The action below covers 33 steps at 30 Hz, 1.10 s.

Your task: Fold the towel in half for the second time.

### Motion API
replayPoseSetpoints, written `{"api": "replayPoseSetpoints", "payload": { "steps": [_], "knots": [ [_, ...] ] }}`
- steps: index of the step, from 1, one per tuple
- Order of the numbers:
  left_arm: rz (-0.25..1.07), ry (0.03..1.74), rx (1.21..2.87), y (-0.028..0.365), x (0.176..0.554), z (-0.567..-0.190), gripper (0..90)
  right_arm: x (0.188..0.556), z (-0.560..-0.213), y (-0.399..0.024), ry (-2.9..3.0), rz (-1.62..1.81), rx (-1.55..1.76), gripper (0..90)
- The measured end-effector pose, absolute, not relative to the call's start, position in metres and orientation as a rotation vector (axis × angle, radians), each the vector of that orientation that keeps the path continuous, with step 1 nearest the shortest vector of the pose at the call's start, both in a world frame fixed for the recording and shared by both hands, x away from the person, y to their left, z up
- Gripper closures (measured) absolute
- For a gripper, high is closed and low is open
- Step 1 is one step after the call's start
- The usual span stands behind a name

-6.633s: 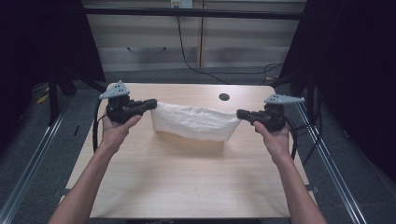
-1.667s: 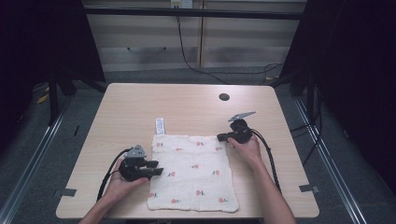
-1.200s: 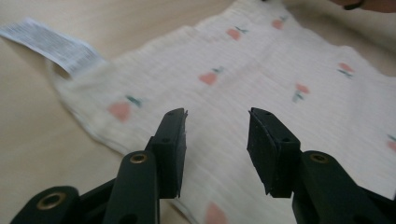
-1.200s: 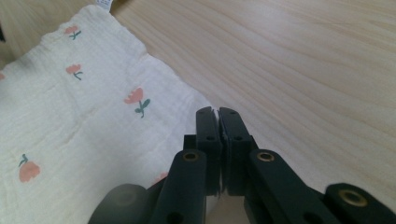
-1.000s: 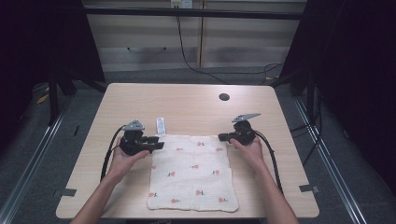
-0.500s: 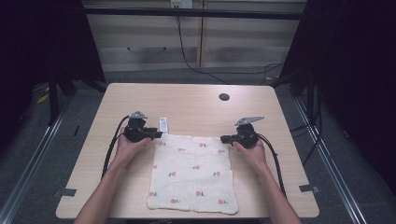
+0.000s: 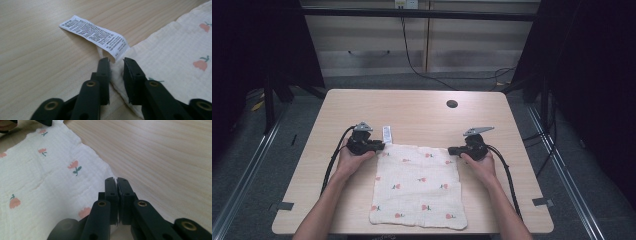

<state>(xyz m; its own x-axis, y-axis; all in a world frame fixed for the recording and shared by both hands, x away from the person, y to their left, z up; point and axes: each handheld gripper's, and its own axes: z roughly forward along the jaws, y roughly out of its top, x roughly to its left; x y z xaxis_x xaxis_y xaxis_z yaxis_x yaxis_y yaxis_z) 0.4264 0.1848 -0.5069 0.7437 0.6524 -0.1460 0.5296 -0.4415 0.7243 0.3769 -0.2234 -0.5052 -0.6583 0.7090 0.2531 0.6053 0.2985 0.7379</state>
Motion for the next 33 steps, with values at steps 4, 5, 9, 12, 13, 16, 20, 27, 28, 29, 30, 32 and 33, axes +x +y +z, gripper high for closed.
{"api": "replayPoseSetpoints", "payload": {
  "steps": [4,5,9,12,13,16,20,27,28,29,30,32,33],
  "knots": [
    [0.169,0.898,2.131,0.183,0.426,-0.507,85.4,0.376,-0.502,-0.224,2.419,1.313,1.234,87.7],
    [0.164,0.896,2.13,0.183,0.426,-0.507,85.6,0.375,-0.501,-0.225,2.412,1.32,1.24,87.7],
    [0.152,0.904,2.091,0.184,0.425,-0.504,85.7,0.375,-0.501,-0.226,2.412,1.32,1.236,87.7],
    [0.153,0.899,2.059,0.188,0.423,-0.498,85.6,0.374,-0.498,-0.227,2.4,1.327,1.24,87.7],
    [0.147,0.897,2.04,0.189,0.422,-0.497,85.6,0.374,-0.498,-0.227,2.4,1.327,1.24,87.7],
    [0.152,0.891,2.015,0.193,0.419,-0.49,85.6,0.372,-0.489,-0.23,2.37,1.342,1.215,87.7],
    [0.152,0.862,1.955,0.196,0.415,-0.478,85.6,0.366,-0.475,-0.235,2.336,1.376,1.189,87.7],
    [0.183,0.842,1.932,0.194,0.41,-0.466,85.7,0.362,-0.465,-0.237,2.308,1.391,1.164,87.7],
    [0.184,0.837,1.927,0.193,0.409,-0.465,85.7,0.361,-0.463,-0.236,2.31,1.387,1.148,87.7],
    [0.188,0.831,1.928,0.193,0.408,-0.463,85.7,0.361,-0.461,-0.235,2.306,1.398,1.141,87.7],
    [0.189,0.829,1.921,0.193,0.408,-0.462,85.7,0.36,-0.458,-0.235,2.299,1.408,1.133,87.7],
    [0.185,0.824,1.903,0.193,0.407,-0.458,85.8,0.36,-0.454,-0.235,2.286,1.426,1.131,87.8],
    [0.18,0.821,1.895,0.194,0.406,-0.457,85.7,0.361,-0.452,-0.235,2.283,1.426,1.126,87.8]
  ]
}}
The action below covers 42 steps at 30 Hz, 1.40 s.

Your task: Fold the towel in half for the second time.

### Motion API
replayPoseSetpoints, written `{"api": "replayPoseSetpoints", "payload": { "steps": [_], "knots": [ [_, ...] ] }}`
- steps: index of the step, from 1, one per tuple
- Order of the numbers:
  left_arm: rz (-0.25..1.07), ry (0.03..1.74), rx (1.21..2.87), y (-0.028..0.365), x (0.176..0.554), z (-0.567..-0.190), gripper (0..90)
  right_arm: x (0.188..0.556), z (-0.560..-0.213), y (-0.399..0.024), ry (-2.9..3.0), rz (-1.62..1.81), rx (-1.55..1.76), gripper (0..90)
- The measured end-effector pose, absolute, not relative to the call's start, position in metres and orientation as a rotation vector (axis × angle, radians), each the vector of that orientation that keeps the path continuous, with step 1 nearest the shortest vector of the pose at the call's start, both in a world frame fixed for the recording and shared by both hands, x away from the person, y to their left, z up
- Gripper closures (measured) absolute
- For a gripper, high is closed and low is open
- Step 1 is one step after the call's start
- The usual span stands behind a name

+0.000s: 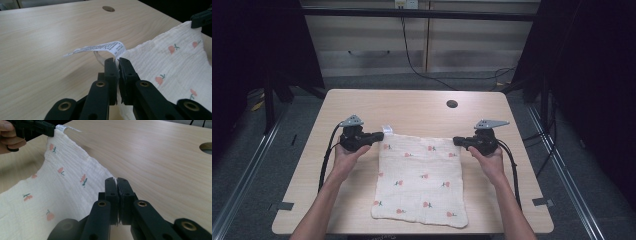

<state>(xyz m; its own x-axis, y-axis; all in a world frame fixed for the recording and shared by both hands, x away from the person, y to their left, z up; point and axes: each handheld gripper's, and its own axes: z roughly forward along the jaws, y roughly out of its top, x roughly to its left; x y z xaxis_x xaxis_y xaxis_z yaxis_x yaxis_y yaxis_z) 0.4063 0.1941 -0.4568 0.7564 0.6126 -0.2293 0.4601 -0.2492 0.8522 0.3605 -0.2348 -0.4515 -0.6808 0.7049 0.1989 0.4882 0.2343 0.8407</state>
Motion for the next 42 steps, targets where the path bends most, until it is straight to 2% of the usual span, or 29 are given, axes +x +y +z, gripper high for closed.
{"api": "replayPoseSetpoints", "payload": {
  "steps": [11,19,23,29,32,37,42],
  "knots": [
    [0.211,0.783,1.785,0.198,0.401,-0.428,85.7,0.367,-0.422,-0.234,2.21,1.462,1.09,87.8],
    [0.23,0.755,1.782,0.197,0.398,-0.419,85.8,0.37,-0.415,-0.239,2.161,1.524,1.101,87.9],
    [0.211,0.77,1.846,0.199,0.395,-0.429,85.7,0.363,-0.42,-0.241,2.207,1.466,1.085,87.9],
    [0.238,0.715,1.93,0.201,0.375,-0.426,85.7,0.343,-0.427,-0.244,2.277,1.415,1.056,87.9],
    [0.253,0.701,1.939,0.205,0.367,-0.421,85.7,0.335,-0.427,-0.241,2.301,1.412,1.035,87.9],
    [0.198,0.705,1.91,0.21,0.358,-0.421,85.7,0.32,-0.426,-0.237,2.33,1.387,1.0,87.8],
    [0.198,0.663,1.976,0.204,0.34,-0.425,85.7,0.304,-0.431,-0.24,2.361,1.379,1.007,87.8]
  ]
}}
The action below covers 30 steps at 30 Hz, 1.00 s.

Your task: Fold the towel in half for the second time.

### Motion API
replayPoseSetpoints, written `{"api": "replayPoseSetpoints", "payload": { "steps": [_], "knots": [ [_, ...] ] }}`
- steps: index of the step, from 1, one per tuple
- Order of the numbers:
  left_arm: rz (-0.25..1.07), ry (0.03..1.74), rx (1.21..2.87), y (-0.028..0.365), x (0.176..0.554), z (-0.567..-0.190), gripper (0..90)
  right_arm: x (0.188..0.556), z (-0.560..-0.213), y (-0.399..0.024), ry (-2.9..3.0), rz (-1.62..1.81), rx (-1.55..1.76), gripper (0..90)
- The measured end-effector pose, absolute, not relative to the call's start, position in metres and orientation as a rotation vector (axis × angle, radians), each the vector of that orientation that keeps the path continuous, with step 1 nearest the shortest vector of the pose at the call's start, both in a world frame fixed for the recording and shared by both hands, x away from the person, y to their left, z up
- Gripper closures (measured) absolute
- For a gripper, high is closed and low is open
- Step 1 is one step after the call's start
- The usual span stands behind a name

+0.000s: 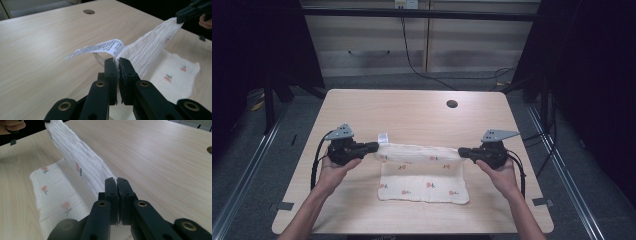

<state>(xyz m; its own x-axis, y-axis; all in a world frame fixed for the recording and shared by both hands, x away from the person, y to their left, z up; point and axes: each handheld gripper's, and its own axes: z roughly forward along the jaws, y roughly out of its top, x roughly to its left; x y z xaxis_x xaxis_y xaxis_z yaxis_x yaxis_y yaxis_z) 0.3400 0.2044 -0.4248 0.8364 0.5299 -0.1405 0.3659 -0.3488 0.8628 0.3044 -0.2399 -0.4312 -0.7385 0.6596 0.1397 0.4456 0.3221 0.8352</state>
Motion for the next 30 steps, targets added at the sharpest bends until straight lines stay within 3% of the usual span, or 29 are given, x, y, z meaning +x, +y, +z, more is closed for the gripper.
{"api": "replayPoseSetpoints", "payload": {
  "steps": [6,13,17,21,28,30],
  "knots": [
    [0.226,0.62,1.983,0.203,0.322,-0.415,85.7,0.285,-0.426,-0.24,2.381,1.359,0.967,87.8],
    [0.187,0.661,2.012,0.201,0.305,-0.453,85.7,0.269,-0.448,-0.238,2.441,1.314,0.989,87.7],
    [0.163,0.671,1.996,0.209,0.297,-0.456,85.6,0.26,-0.45,-0.239,2.424,1.374,1.004,87.7],
    [0.152,0.67,2.082,0.203,0.28,-0.476,85.5,0.249,-0.458,-0.232,2.463,1.331,1.0,86.5],
    [0.115,0.675,2.094,0.208,0.281,-0.483,85.2,0.241,-0.474,-0.231,2.506,1.316,1.024,85.8],
    [0.135,0.656,2.132,0.208,0.278,-0.488,84.2,0.238,-0.478,-0.234,2.515,1.301,1.039,81.8]
  ]
}}
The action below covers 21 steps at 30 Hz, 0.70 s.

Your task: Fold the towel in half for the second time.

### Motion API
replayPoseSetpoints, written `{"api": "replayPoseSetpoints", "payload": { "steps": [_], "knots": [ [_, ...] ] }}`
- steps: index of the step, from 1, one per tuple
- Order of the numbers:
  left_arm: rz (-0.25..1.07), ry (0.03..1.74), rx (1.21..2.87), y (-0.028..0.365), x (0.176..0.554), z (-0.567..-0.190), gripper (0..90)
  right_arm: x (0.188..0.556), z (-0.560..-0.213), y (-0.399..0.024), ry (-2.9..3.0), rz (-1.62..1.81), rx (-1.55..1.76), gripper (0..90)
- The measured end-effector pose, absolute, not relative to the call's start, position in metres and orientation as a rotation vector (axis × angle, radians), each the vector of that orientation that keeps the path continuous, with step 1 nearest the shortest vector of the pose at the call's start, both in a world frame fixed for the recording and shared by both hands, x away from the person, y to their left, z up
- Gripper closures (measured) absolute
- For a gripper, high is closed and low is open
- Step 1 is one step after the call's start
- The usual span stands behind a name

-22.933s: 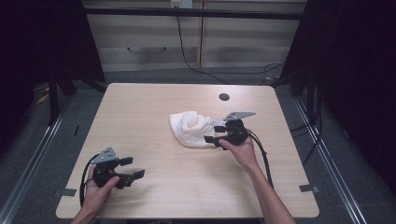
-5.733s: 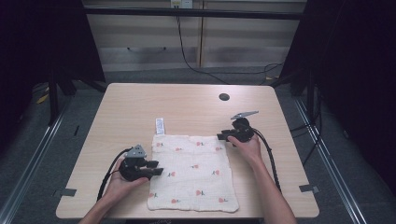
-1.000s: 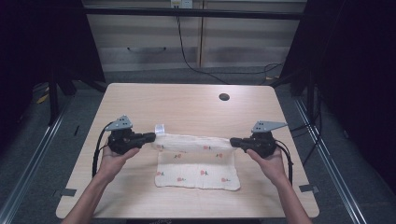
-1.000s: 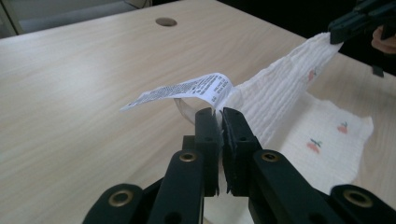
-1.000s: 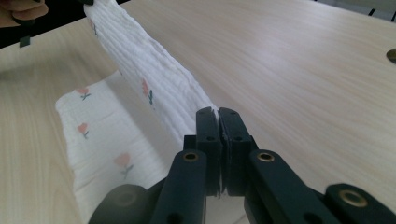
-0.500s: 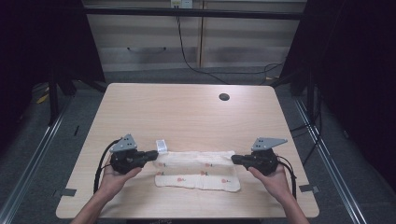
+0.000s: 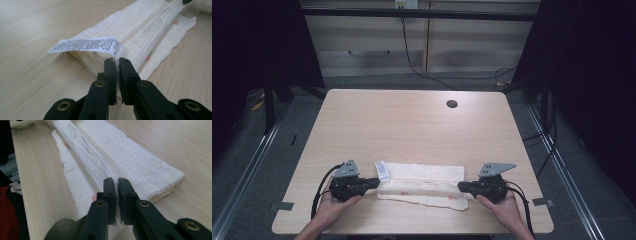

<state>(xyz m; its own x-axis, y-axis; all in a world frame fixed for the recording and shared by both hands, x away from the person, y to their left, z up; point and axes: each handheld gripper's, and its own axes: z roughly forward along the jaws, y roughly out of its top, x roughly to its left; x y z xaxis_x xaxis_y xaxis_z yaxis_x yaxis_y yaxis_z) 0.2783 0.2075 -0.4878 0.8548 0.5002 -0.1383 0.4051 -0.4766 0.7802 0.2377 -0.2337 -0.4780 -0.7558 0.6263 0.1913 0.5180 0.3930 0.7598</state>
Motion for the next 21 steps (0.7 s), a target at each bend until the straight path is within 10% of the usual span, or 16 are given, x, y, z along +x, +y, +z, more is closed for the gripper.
{"api": "replayPoseSetpoints", "payload": {
  "steps": [21],
  "knots": [
    [0.191,0.732,2.024,0.229,0.281,-0.471,61.8,0.229,-0.474,-0.25,2.452,1.297,1.119,64.8]
  ]
}}
